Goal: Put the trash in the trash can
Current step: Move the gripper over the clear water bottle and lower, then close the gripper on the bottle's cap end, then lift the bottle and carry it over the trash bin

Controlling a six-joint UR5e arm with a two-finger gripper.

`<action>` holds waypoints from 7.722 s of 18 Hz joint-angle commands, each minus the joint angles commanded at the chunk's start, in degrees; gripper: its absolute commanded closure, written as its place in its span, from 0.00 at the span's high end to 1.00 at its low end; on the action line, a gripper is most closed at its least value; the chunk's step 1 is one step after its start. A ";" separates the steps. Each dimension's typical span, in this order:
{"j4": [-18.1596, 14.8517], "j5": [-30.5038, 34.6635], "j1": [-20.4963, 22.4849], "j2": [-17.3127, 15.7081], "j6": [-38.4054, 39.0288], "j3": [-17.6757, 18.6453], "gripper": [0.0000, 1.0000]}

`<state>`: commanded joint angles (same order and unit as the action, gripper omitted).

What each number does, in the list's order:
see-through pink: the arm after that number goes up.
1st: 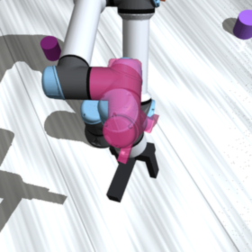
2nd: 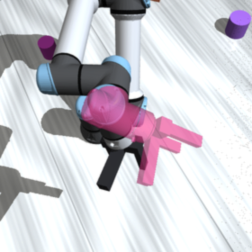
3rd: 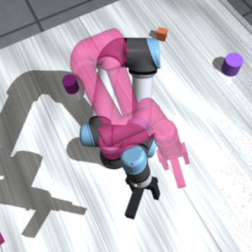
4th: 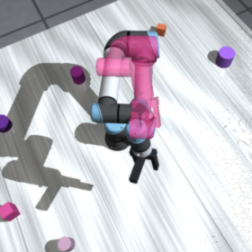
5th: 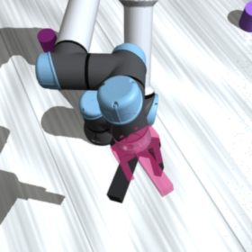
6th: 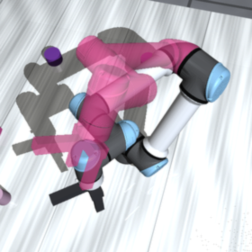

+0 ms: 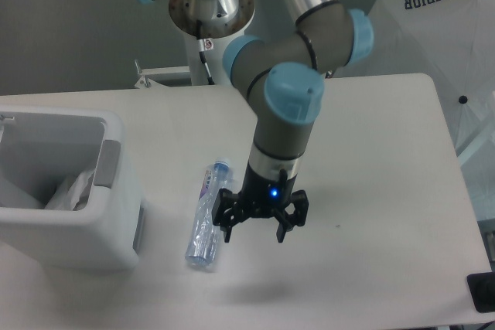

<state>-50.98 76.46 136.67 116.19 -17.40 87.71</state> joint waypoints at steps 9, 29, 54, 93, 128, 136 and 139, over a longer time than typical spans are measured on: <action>0.17 3.87 -5.27 3.96 -1.93 0.18 1.00; -0.09 5.45 -7.73 7.56 -1.93 1.32 1.00; 0.44 5.81 -8.35 10.11 -2.20 1.93 0.96; 0.26 5.72 -7.12 3.08 -2.20 3.25 0.60; 10.37 3.43 -10.98 -15.73 19.07 -14.94 0.60; 10.37 3.43 -19.33 -13.18 19.51 -14.07 0.60; 10.37 3.43 -20.48 -12.83 19.51 -12.22 0.60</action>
<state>-40.61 79.89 116.20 103.36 2.11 75.49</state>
